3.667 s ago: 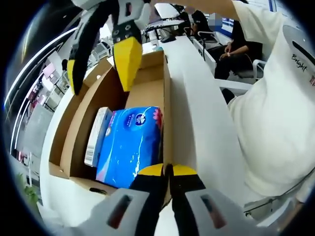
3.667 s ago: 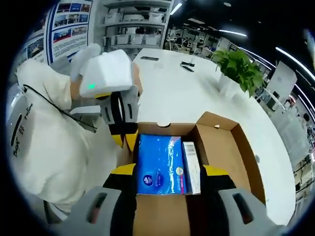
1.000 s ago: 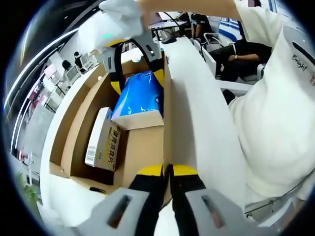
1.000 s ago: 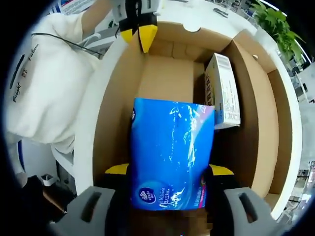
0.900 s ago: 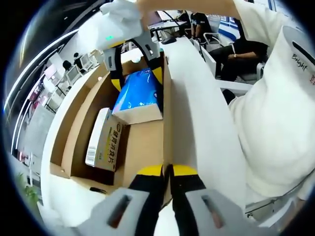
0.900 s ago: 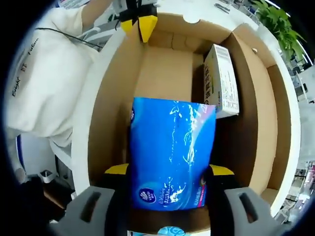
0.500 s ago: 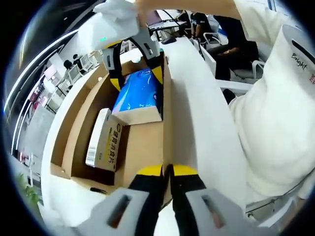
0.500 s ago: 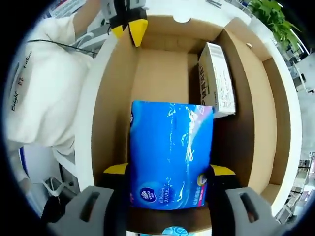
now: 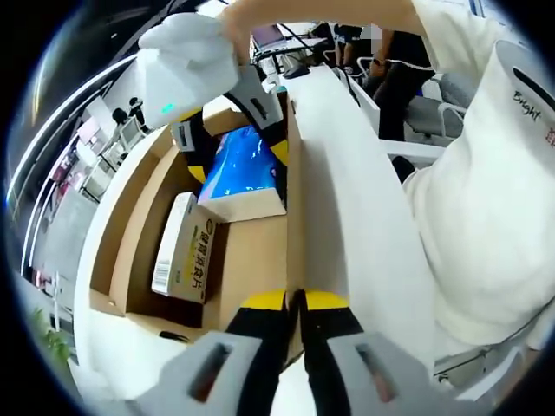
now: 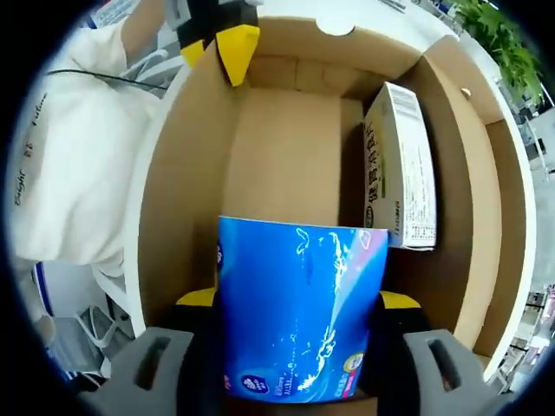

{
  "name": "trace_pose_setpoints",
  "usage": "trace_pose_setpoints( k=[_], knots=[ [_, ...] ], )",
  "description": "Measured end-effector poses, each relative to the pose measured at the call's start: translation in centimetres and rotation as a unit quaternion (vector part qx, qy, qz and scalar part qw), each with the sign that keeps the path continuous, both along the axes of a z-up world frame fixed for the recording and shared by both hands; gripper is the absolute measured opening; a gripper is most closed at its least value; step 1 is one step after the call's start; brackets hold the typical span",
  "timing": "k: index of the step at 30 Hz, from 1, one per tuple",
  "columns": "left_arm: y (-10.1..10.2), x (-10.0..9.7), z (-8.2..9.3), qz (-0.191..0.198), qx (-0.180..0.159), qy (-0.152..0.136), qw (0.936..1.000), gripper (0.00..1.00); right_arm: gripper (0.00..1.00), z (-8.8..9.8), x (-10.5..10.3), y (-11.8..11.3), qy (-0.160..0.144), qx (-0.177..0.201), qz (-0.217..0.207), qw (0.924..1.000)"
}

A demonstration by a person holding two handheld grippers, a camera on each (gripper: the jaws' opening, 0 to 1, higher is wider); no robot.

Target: Operate the shoe box by opening the lid, removing the specified soft item, and placing it in the target area until the item is outside and the box remains undamaged.

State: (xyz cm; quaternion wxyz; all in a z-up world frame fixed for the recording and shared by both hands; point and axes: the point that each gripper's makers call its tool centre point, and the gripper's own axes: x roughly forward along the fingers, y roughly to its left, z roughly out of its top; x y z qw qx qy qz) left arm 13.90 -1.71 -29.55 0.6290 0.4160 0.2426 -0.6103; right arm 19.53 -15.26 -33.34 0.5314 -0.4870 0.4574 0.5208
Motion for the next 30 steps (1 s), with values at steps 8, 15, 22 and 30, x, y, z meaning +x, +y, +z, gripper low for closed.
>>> trace_pose_setpoints(
  k=[8,15,22,30],
  knots=[
    [0.0,0.0,0.0,0.001,0.002,-0.002,1.0000,0.05,0.76,-1.2,0.2,-0.3,0.023,-0.009,-0.014,0.9996],
    [0.0,0.1,0.0,0.003,0.003,-0.003,1.0000,0.05,0.81,-1.9,0.2,-0.5,0.024,-0.040,-0.022,0.9987],
    [0.0,0.0,0.0,0.001,0.003,-0.001,1.0000,0.05,0.82,-1.9,-0.7,-0.5,0.023,-0.035,-0.022,0.9989],
    [0.0,0.0,-0.1,0.000,-0.001,-0.002,1.0000,0.05,0.81,-1.9,-0.9,-0.6,0.022,-0.049,-0.025,0.9983]
  ],
)
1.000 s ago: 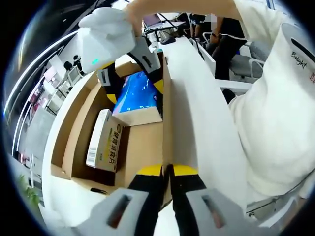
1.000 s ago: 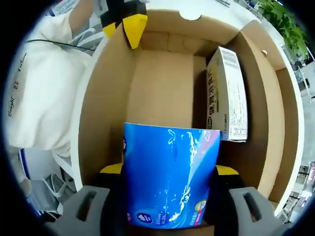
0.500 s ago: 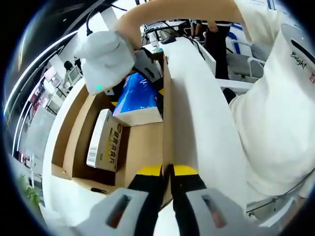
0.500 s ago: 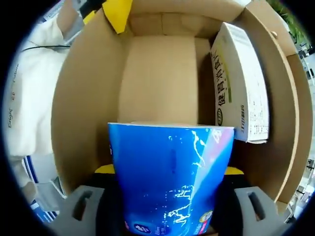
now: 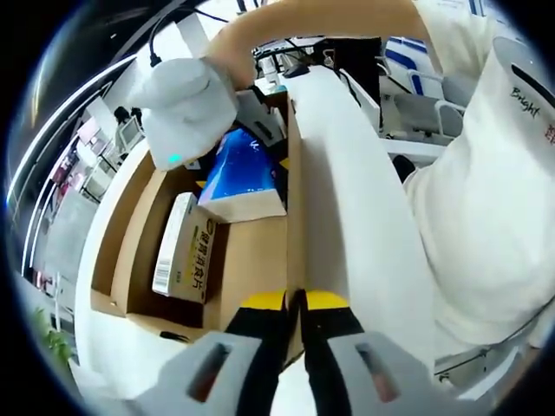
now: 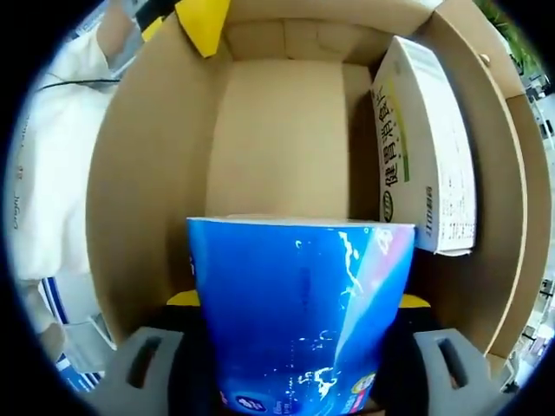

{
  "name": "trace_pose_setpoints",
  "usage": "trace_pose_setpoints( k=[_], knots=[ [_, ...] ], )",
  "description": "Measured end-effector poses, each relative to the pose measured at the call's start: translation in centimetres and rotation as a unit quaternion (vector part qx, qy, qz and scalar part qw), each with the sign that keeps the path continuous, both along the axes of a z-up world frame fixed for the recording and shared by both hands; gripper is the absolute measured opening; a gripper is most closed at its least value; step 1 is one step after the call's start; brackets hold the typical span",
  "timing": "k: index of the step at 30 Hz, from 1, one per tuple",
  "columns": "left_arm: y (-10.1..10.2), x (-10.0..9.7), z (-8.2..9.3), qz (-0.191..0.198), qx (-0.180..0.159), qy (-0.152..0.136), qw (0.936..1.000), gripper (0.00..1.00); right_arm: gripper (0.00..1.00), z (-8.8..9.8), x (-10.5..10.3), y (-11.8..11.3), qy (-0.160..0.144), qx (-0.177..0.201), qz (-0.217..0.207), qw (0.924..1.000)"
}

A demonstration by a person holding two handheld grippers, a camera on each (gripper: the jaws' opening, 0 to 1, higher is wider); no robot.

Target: Operate the shoe box by opening the lid, removing the specified soft item, and placing it in the target area until the item is outside and the box remains undamaged.

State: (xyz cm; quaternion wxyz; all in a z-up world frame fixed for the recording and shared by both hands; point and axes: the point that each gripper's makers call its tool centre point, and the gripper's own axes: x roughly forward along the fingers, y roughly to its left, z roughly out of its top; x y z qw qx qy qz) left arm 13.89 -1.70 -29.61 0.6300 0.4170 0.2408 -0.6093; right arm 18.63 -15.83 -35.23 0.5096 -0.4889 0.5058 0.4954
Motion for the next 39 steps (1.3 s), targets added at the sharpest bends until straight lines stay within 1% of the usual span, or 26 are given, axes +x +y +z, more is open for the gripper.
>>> trace_pose_setpoints(
  k=[4,7,8,9,10,12,14,15,16,18,19,20,22,23,26,29,30,34,36,37,38,39],
  knots=[
    [0.0,0.0,0.0,0.004,0.002,0.005,1.0000,0.04,0.80,0.0,-0.3,-0.2,-0.001,-0.001,-0.001,1.0000],
    [0.0,0.0,0.0,0.002,0.004,0.004,1.0000,0.04,0.74,0.2,-0.6,-0.2,-0.001,-0.002,-0.001,1.0000],
    [0.0,0.0,0.0,0.002,0.004,0.003,1.0000,0.04,0.73,0.3,-0.2,-0.1,0.000,-0.003,-0.004,1.0000],
    [0.0,0.0,0.0,0.001,0.004,0.005,1.0000,0.04,0.72,0.3,-0.2,-0.1,-0.001,-0.005,-0.005,1.0000],
    [0.0,0.0,0.0,0.000,0.003,0.005,1.0000,0.04,0.70,0.4,-0.5,-0.2,-0.001,-0.004,-0.004,1.0000],
    [0.0,0.0,0.0,-0.004,0.001,0.004,1.0000,0.04,0.70,0.5,-0.4,-0.2,0.002,0.000,0.001,1.0000],
    [0.0,0.0,0.0,-0.004,-0.001,0.006,1.0000,0.04,0.70,0.5,-0.4,-0.2,0.008,0.007,0.017,0.9998],
    [0.0,0.0,0.0,-0.004,-0.002,0.007,1.0000,0.04,0.70,0.5,-0.3,-0.2,0.005,0.005,0.040,0.9992],
    [0.0,0.0,0.0,-0.004,-0.002,0.007,1.0000,0.04,0.70,0.5,0.0,0.0,-0.002,0.008,0.052,0.9986],
    [0.0,0.0,0.0,-0.004,-0.003,0.009,1.0000,0.04,0.70,0.9,-0.2,0.4,-0.007,0.020,0.035,0.9992],
    [0.0,0.0,0.0,-0.005,-0.003,0.007,1.0000,0.04,0.70,1.3,-0.5,0.7,0.002,0.032,0.029,0.9991],
    [0.0,0.0,0.0,-0.005,-0.004,0.008,0.9999,0.04,0.70,1.6,-0.4,1.0,0.000,0.039,0.028,0.9989],
    [0.0,0.0,0.0,-0.009,-0.004,0.004,0.9999,0.04,0.70,2.3,-0.2,1.1,-0.011,0.036,0.043,0.9984],
    [0.0,0.0,0.0,-0.009,-0.004,0.003,1.0000,0.04,0.70,2.6,-0.4,1.1,-0.016,0.032,0.043,0.9984],
    [0.0,0.0,0.0,-0.007,-0.002,0.003,1.0000,0.04,0.70,3.1,-0.3,0.9,-0.017,0.025,0.046,0.9985],
    [0.0,0.0,0.0,-0.007,-0.004,0.001,1.0000,0.04,0.70,3.5,-0.1,0.6,-0.034,0.018,0.064,0.9972],
    [0.0,0.0,0.0,-0.007,-0.005,0.002,1.0000,0.04,0.70,3.6,0.3,0.5,-0.040,0.015,0.072,0.9965],
    [0.0,0.0,0.0,-0.008,-0.004,0.001,1.0000,0.04,0.70,4.3,0.7,0.1,-0.042,0.012,0.067,0.9968],
    [0.0,0.0,0.0,-0.011,-0.003,0.000,0.9999,0.04,0.70,4.7,0.9,-0.1,-0.046,0.009,0.072,0.9963],
    [0.0,0.0,0.0,-0.014,-0.004,-0.001,0.9999,0.04,0.70,5.2,1.1,-0.1,-0.050,0.011,0.074,0.9959],
    [0.0,0.0,0.0,-0.013,-0.004,0.000,0.9999,0.04,0.70,5.5,1.4,0.2,-0.056,0.021,0.070,0.9958],
    [0.0,0.0,0.0,-0.013,-0.005,0.001,0.9999,0.04,0.70,5.9,1.5,0.3,-0.053,0.027,0.064,0.9962]
  ],
)
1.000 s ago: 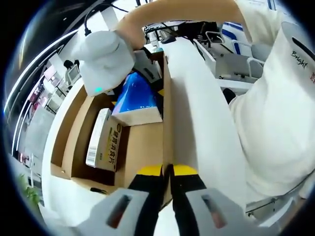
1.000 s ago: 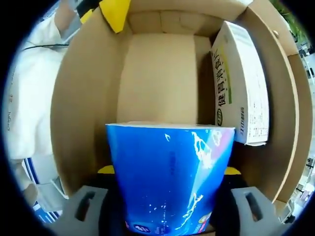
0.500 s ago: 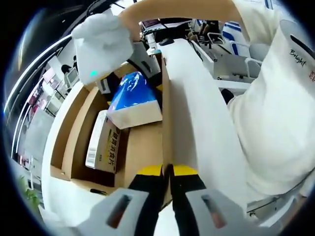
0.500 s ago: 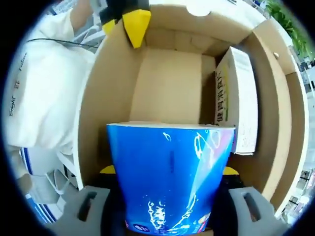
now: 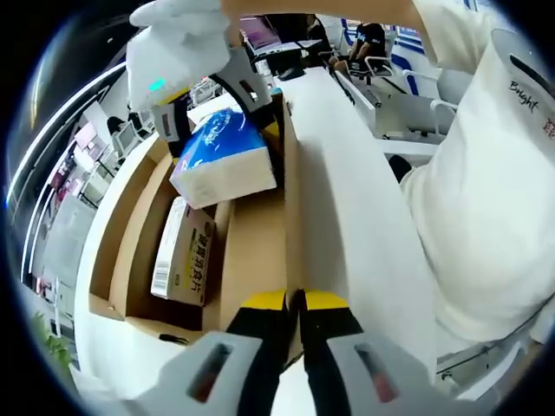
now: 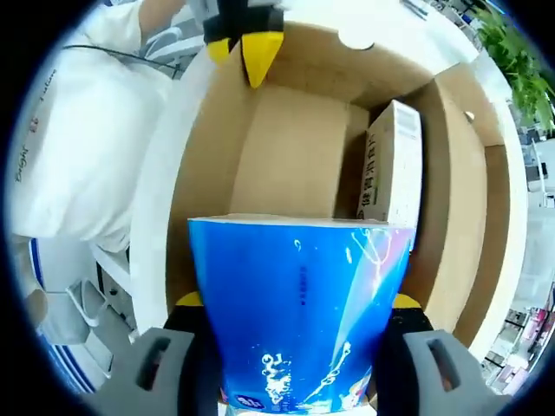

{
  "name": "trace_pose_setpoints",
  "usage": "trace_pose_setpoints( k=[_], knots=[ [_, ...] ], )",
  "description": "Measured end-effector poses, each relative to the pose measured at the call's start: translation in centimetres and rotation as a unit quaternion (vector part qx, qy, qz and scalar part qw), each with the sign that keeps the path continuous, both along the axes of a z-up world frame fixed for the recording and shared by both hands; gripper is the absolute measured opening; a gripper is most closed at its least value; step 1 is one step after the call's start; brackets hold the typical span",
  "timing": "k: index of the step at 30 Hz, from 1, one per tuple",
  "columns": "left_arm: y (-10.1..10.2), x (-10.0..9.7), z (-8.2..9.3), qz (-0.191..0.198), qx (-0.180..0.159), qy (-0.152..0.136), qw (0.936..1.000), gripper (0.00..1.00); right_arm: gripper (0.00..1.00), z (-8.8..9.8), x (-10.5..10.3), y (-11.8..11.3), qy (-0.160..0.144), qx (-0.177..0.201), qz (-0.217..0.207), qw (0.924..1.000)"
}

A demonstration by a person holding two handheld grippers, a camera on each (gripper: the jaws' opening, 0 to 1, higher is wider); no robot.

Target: Operate the shoe box by opening the lid, removing the specified soft item, and placing it in the target area until the item is outside and the box remains undamaged.

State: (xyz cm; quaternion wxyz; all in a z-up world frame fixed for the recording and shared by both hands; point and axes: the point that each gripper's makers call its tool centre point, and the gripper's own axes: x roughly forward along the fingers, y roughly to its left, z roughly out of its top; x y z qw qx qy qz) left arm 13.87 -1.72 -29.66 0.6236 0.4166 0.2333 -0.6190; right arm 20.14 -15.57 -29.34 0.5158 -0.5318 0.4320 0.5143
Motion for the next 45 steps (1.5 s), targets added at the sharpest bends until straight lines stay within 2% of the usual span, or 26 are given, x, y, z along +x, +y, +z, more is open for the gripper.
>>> trace_pose_setpoints(
  k=[6,10,15,18,19,24,31,36,38,45],
  knots=[
    [0.0,0.0,0.0,-0.002,0.001,-0.004,1.0000,0.04,0.70,0.8,-0.6,0.2,-0.011,-0.007,0.007,0.9999],
    [0.0,-0.1,0.0,-0.004,-0.003,-0.006,1.0000,0.04,0.70,1.8,-1.4,-0.3,-0.020,-0.036,0.018,0.9990],
    [-0.1,-0.1,0.0,-0.014,0.002,-0.009,0.9999,0.04,0.70,2.8,-1.6,-0.4,-0.032,-0.028,0.012,0.9990],
    [0.0,-0.2,0.0,-0.018,0.002,-0.013,0.9997,0.04,0.70,3.0,-1.9,0.1,-0.029,-0.022,0.010,0.9993],
    [0.0,-0.2,0.0,-0.019,0.002,-0.013,0.9997,0.04,0.70,3.0,-2.2,0.2,-0.022,-0.023,-0.003,0.9995],
    [-0.1,-0.3,0.1,-0.016,0.000,-0.013,0.9998,0.04,0.70,3.5,-1.9,-0.1,-0.031,-0.031,0.004,0.9991],
    [-0.1,-0.2,0.1,-0.022,0.002,-0.016,0.9996,0.04,0.70,4.4,-1.9,-1.4,-0.041,-0.042,0.003,0.9983],
    [-0.2,-0.2,0.1,-0.018,-0.003,-0.011,0.9998,0.04,0.70,4.5,-1.6,-3.2,-0.054,-0.070,0.000,0.9961],
    [-0.2,-0.2,0.1,-0.017,-0.002,-0.010,0.9998,0.04,0.70,4.7,-1.5,-3.4,-0.054,-0.057,-0.009,0.9969],
    [-0.2,-0.6,0.1,-0.018,0.001,-0.013,0.9997,0.04,0.70,4.9,-2.2,-4.3,-0.042,-0.060,-0.018,0.9971]
  ],
)
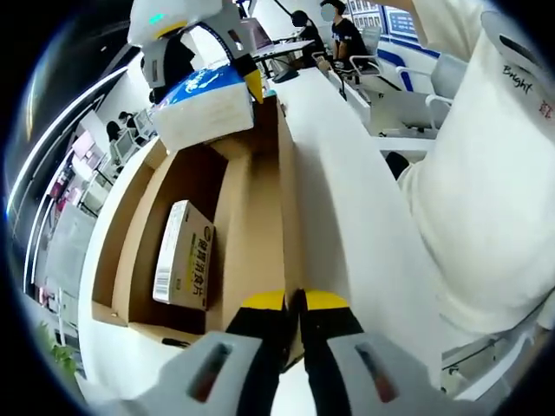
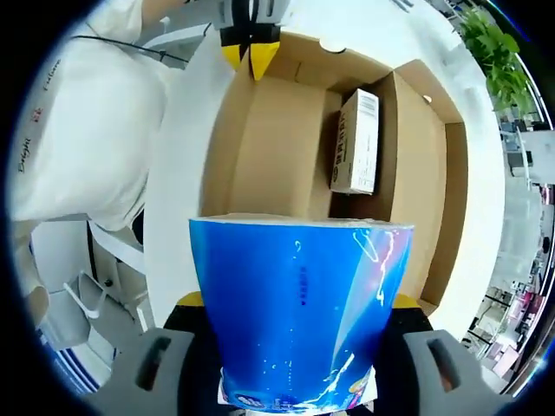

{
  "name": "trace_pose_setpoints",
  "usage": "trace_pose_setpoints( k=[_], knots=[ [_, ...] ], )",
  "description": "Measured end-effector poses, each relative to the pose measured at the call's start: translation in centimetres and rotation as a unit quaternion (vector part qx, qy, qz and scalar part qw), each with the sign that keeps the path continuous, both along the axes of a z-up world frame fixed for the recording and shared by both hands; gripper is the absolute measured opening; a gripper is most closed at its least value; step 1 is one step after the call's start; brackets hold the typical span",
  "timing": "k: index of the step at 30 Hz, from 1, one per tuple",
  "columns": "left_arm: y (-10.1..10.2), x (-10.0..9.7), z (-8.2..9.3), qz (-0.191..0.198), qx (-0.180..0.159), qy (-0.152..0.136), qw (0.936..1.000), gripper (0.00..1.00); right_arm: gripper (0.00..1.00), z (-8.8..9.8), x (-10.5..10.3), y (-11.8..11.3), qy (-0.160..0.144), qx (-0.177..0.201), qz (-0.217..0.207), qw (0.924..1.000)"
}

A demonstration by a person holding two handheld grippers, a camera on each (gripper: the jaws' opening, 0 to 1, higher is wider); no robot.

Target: Operate the shoe box by opening the lid, removing the specified soft item, and placing it in the target area until the item is outside and the box remains undamaged.

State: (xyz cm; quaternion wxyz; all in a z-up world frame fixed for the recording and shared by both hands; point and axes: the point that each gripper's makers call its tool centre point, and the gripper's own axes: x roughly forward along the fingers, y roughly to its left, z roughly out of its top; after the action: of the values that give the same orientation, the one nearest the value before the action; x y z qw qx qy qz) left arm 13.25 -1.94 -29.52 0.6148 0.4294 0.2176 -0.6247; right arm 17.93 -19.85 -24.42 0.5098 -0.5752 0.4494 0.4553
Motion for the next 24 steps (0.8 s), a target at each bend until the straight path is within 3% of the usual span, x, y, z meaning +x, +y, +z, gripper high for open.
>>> trace_pose_setpoints(
  k=[2,5,7,9,17,24],
  knots=[
    [0.0,0.0,0.0,-0.001,0.003,0.000,1.0000,0.04,0.70,0.2,-0.1,0.9,0.007,0.024,-0.004,0.9997],
    [0.0,0.0,0.0,0.000,0.003,0.002,1.0000,0.04,0.70,0.4,-0.1,1.4,0.009,0.027,-0.001,0.9996],
    [0.0,0.0,0.0,0.000,0.000,0.000,1.0000,0.04,0.70,0.4,0.0,1.2,0.007,0.020,0.000,0.9998],
    [0.0,0.0,0.0,0.000,-0.003,0.001,1.0000,0.05,0.70,0.7,0.2,0.9,0.001,0.018,-0.024,0.9995],
    [-0.1,-0.1,0.0,-0.002,0.001,-0.002,1.0000,0.05,0.69,1.2,-0.4,0.3,0.004,0.030,-0.023,0.9993],
    [-0.1,-0.2,0.0,-0.002,-0.001,-0.004,1.0000,0.05,0.69,2.6,-0.1,-1.3,-0.016,0.039,-0.024,0.9988]
  ],
)
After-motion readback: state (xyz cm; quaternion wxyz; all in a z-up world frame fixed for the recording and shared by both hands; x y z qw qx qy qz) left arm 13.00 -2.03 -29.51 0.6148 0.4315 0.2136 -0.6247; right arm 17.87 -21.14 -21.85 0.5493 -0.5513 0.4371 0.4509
